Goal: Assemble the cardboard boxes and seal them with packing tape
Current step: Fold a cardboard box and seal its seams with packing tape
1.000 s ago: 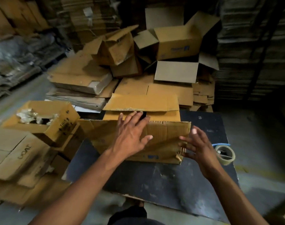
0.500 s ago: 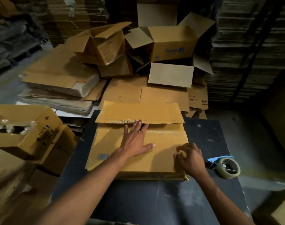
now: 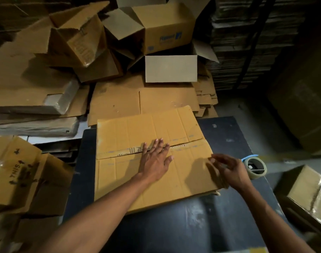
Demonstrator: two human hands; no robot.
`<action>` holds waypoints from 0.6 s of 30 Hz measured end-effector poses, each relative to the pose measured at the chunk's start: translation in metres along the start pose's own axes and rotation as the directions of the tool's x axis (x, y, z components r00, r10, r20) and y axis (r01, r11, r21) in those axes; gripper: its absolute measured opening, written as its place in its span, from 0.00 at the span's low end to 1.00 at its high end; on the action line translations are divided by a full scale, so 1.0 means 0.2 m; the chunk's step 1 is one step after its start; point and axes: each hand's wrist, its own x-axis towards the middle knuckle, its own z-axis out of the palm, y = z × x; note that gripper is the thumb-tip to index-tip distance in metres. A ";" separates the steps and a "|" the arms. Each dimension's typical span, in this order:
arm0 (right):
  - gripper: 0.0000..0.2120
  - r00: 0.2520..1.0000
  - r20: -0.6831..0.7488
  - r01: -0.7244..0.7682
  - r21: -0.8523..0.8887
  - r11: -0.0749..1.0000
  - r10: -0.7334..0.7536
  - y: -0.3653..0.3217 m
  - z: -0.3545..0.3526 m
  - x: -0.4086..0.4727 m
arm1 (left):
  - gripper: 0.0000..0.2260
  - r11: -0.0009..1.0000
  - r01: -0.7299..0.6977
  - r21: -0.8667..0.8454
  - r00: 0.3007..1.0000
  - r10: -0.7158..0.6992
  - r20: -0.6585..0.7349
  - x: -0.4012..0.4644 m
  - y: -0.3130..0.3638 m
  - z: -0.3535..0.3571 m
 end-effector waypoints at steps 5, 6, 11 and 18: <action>0.20 0.991 -0.052 -0.137 -0.447 0.884 0.127 0.25 -0.38 0.34 | 0.24 0.996 0.029 -0.090 0.997 -0.036 -0.071 -0.01 0.04 0.00; 0.24 0.990 -0.010 -0.123 -0.570 0.812 0.143 0.31 -0.45 0.41 | 0.23 0.994 0.039 -0.101 0.995 -0.047 -0.086 -0.01 0.05 0.01; 0.36 0.934 0.267 0.098 -0.831 0.548 0.239 0.53 -0.59 0.62 | 0.29 0.991 0.068 -0.116 0.985 -0.085 -0.153 0.00 0.13 0.05; 0.20 0.896 0.379 0.212 -0.823 0.528 0.230 0.78 -0.56 0.62 | 0.21 0.988 0.122 -0.093 0.981 -0.134 -0.141 -0.01 0.37 0.08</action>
